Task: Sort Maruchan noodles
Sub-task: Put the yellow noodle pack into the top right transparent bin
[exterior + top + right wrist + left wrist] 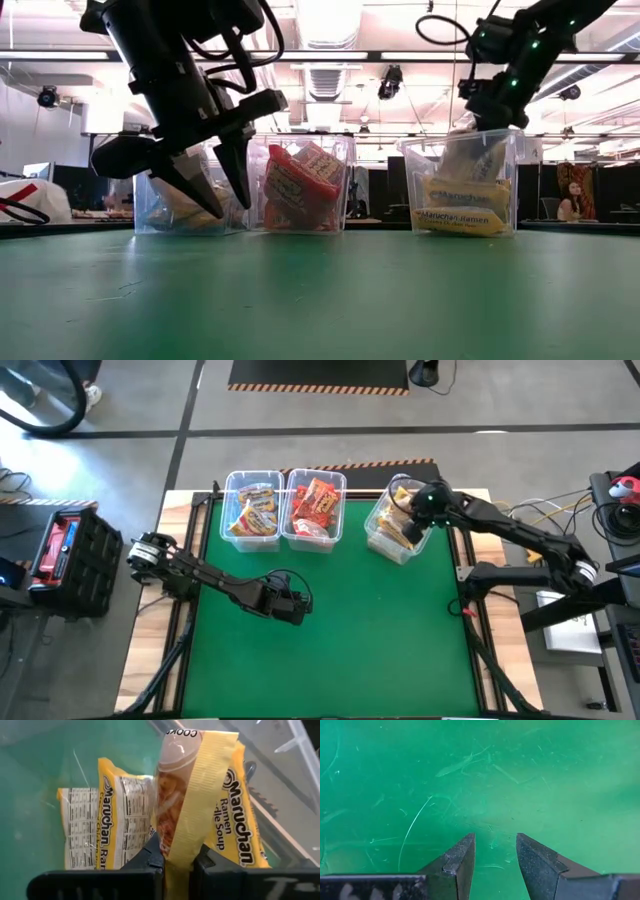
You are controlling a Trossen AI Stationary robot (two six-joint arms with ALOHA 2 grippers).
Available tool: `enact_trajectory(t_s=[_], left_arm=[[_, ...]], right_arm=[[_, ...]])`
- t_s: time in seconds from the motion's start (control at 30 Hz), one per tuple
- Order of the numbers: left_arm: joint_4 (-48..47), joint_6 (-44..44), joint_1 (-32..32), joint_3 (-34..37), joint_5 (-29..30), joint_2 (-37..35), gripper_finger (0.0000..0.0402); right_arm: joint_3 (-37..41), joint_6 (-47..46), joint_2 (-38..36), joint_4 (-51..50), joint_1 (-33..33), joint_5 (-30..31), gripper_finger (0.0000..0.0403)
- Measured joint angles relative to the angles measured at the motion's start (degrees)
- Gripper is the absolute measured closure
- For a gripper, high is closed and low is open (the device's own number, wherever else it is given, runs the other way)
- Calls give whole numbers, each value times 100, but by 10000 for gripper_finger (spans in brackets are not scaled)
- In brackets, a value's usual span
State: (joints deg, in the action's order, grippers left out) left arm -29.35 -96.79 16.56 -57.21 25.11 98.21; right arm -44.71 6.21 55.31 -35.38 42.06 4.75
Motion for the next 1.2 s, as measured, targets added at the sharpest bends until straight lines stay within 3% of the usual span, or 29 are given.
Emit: enact_trajectory(t_s=[0.43,0.63,1.0,1.2], left_arm=[[27,-127,0,0,-7,0,274],[21,-127,-13,0,-5,0,274],[18,-322,-15,0,144,0,274],[18,-381,-15,0,142,0,274]], right_arm=[[-4,-15,212,-74,0,35,373],[-2,112,214,-131,8,730,374],[-2,-276,216,-140,-4,276,371],[-2,-308,221,-135,-2,277,341]])
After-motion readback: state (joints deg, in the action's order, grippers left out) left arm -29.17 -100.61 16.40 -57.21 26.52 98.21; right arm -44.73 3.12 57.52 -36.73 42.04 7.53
